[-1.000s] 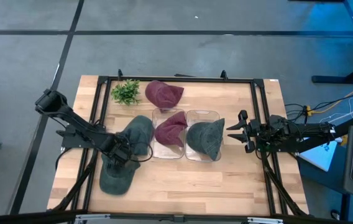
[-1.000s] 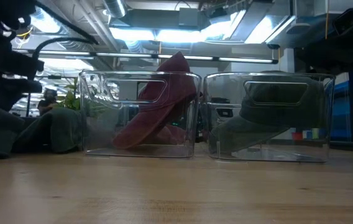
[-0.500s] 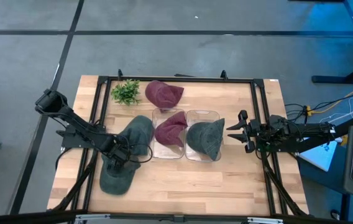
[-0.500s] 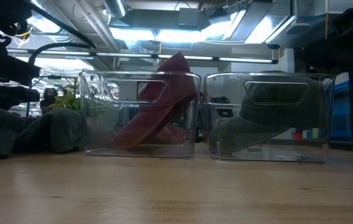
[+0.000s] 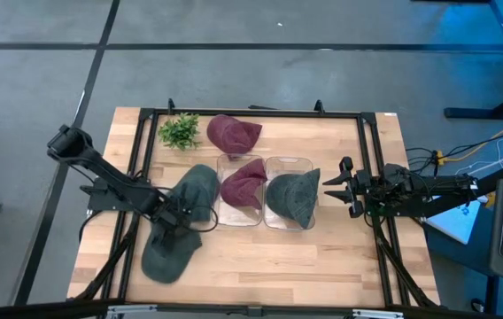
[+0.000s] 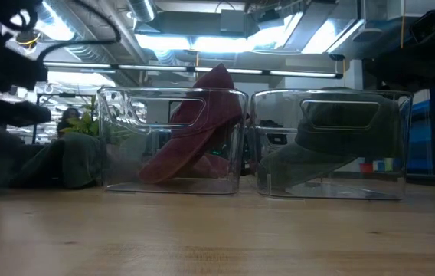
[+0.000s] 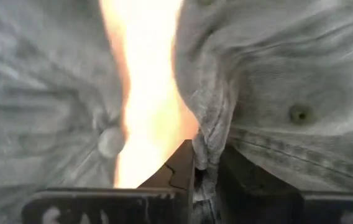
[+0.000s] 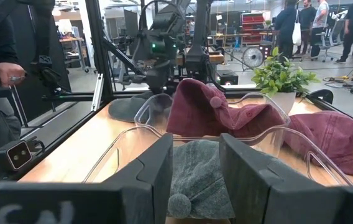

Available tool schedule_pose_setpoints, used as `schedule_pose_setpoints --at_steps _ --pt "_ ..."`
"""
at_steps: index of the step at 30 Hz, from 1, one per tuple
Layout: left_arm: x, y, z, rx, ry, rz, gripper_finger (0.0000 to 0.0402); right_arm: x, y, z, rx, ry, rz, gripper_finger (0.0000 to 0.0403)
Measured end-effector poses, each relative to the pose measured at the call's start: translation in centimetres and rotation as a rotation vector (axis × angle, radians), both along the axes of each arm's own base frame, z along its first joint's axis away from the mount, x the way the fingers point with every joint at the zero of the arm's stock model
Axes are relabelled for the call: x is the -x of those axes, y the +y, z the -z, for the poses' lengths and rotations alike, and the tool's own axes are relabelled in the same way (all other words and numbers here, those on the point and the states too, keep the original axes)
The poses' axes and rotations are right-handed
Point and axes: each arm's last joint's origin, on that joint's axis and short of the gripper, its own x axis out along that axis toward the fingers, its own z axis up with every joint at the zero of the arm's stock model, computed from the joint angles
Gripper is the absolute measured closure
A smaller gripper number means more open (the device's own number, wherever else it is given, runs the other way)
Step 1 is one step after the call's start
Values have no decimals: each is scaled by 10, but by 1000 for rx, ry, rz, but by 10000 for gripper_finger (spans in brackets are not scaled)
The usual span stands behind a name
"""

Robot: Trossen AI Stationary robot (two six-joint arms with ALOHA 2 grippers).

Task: Pick & Place hat
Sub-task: Put the bottom blue cap into the right transparent bin

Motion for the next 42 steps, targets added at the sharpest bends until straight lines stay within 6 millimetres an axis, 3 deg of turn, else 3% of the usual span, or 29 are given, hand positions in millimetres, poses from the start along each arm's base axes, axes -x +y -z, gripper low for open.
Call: schedule_pose_setpoints --at_steps 8,13,42 --pt "4 1 -33 112 -244 161 369 0 0 0 0 0 0 272" --pt "9 4 -55 178 -393 171 369 0 0 0 0 0 0 272" --pt "43 25 -115 288 -779 235 369 0 0 0 0 0 0 272"
